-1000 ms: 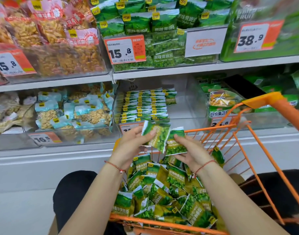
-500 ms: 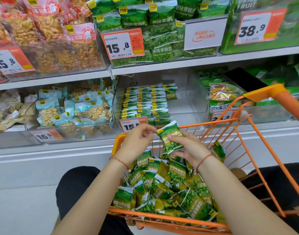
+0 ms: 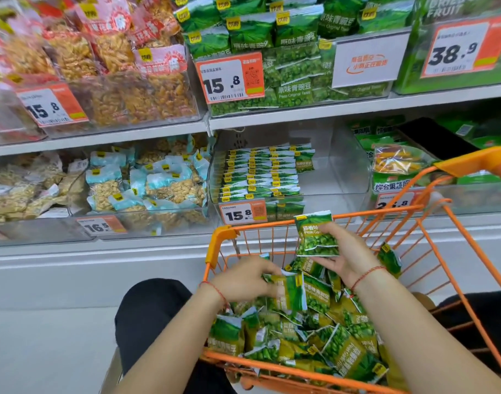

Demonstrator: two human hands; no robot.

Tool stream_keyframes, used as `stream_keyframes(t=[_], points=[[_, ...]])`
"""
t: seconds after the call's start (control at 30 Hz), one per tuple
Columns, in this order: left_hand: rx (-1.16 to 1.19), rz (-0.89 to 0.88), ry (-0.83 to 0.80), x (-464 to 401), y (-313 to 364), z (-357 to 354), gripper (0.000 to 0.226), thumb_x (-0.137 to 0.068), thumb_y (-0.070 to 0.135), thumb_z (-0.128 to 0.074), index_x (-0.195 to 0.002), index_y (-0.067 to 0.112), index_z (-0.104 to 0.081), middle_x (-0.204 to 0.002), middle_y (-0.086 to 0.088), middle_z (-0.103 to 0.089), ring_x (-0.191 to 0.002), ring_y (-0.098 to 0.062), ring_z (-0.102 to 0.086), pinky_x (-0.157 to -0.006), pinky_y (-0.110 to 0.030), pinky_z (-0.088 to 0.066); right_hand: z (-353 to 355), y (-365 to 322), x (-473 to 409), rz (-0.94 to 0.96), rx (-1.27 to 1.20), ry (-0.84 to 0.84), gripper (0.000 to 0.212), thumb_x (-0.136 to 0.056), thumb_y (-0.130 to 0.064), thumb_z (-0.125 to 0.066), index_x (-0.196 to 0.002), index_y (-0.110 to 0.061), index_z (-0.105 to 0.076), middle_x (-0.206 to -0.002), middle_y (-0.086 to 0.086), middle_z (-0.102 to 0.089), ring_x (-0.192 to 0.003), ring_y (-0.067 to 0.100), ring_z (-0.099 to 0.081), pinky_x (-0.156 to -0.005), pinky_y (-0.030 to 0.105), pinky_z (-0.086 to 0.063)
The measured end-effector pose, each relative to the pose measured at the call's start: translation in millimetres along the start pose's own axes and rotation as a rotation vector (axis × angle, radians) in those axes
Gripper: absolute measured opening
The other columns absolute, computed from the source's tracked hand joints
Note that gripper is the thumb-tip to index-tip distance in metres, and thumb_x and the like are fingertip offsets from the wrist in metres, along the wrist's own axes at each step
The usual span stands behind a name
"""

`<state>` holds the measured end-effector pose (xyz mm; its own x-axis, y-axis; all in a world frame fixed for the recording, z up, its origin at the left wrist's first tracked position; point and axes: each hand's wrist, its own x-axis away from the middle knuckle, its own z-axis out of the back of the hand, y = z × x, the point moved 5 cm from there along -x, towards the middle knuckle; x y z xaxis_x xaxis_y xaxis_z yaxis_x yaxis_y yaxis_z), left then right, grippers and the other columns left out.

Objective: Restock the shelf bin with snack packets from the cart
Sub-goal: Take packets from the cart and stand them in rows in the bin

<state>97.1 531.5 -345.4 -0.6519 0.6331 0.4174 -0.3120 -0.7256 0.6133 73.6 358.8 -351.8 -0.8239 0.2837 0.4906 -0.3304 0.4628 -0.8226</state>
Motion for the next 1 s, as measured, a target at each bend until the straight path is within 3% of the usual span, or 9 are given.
stream_keyframes(t=[0.1, 0.2, 0.3, 0.4, 0.53, 0.6, 0.67, 0.9, 1.0], points=[[0.484, 0.004, 0.101, 6, 1, 24, 0.007, -0.089, 0.022, -0.066, -0.092, 0.023, -0.059, -0.091, 0.019, -0.064, -0.08, 0.001, -0.06, -0.074, -0.026, -0.051, 0, 1, -1, 0.029, 0.028, 0.01, 0.025, -0.087, -0.016, -0.062, -0.11, -0.008, -0.059, -0.122, 0.012, -0.057, -0.108, 0.025, -0.057, -0.077, 0.035, -0.053], [0.807, 0.035, 0.19, 4, 0, 31, 0.042, -0.086, 0.016, -0.068, -0.123, 0.019, -0.049, -0.136, -0.012, -0.049, -0.092, -0.011, -0.063, -0.071, -0.025, -0.056, -5, -3, -2, 0.062, -0.02, -0.026, 0.033, -0.088, -0.014, -0.062, -0.119, -0.004, -0.056, -0.119, 0.009, -0.057, -0.107, 0.024, -0.056, -0.081, 0.037, -0.051], [1.026, 0.04, 0.236, 5, 7, 29, 0.067, -0.088, 0.007, -0.063, -0.146, 0.011, -0.028, -0.15, -0.009, -0.03, -0.109, -0.015, -0.057, -0.071, -0.029, -0.059, -6, -9, 1, 0.102, -0.14, -0.038, 0.04, -0.09, -0.011, -0.059, -0.128, 0.001, -0.05, -0.112, 0.01, -0.06, -0.094, 0.02, -0.061, -0.088, 0.039, -0.05], [1.199, -0.031, 0.312, 3, 12, 30, 0.075, -0.09, 0.0, -0.056, -0.15, 0.003, -0.011, -0.154, -0.006, -0.024, -0.117, -0.019, -0.052, -0.075, -0.036, -0.059, -1, -12, 0, 0.145, -0.187, -0.012, 0.051, -0.09, -0.013, -0.059, -0.136, 0.001, -0.041, -0.121, 0.014, -0.057, -0.103, 0.023, -0.061, -0.089, 0.041, -0.051], [1.158, -0.066, 0.408, -6, 21, 31, 0.068, -0.088, 0.006, -0.062, -0.147, 0.009, -0.027, -0.149, -0.006, -0.037, -0.127, -0.019, -0.046, -0.106, -0.046, -0.039, -8, -7, 2, 0.181, -0.091, -0.056, 0.047, -0.09, -0.016, -0.062, -0.131, -0.004, -0.044, -0.125, 0.012, -0.057, -0.106, 0.019, -0.062, -0.076, 0.034, -0.058], [1.05, -0.071, 0.441, -8, 29, 28, 0.037, -0.089, 0.009, -0.062, -0.125, 0.017, -0.054, -0.126, -0.006, -0.06, -0.113, -0.017, -0.057, -0.106, -0.039, -0.038, -16, -6, 6, 0.206, -0.025, -0.122, 0.03, -0.09, -0.013, -0.061, -0.118, -0.008, -0.052, -0.116, 0.009, -0.065, -0.1, 0.016, -0.065, -0.079, 0.034, -0.057], [0.99, -0.081, 0.512, -13, 31, 26, 0.023, -0.093, 0.006, -0.055, -0.115, 0.013, -0.059, -0.117, -0.009, -0.066, -0.108, -0.023, -0.06, -0.105, -0.04, -0.041, -18, -7, 9, 0.228, -0.019, -0.154, 0.018, -0.089, -0.007, -0.06, -0.104, -0.016, -0.055, -0.103, 0.005, -0.069, -0.092, 0.014, -0.066, -0.086, 0.037, -0.053], [1.0, -0.09, 0.563, -15, 33, 24, 0.069, -0.078, 0.035, -0.064, -0.139, 0.01, -0.044, -0.137, -0.006, -0.054, -0.128, -0.023, -0.048, -0.11, -0.046, -0.035, -22, -11, 10, 0.224, -0.052, -0.161, 0.018, -0.097, -0.014, -0.047, -0.112, -0.012, -0.056, -0.107, 0.009, -0.065, -0.099, 0.026, -0.064, -0.082, 0.036, -0.056], [0.996, -0.069, 0.553, -13, 36, 26, 0.043, -0.085, 0.025, -0.062, -0.126, 0.016, -0.055, -0.126, -0.005, -0.061, -0.12, -0.02, -0.055, -0.109, -0.043, -0.037, -25, -9, 10, 0.211, -0.07, -0.177, 0.027, -0.097, -0.017, -0.048, -0.123, -0.011, -0.052, -0.117, 0.011, -0.062, -0.105, 0.028, -0.063, -0.083, 0.038, -0.057]])
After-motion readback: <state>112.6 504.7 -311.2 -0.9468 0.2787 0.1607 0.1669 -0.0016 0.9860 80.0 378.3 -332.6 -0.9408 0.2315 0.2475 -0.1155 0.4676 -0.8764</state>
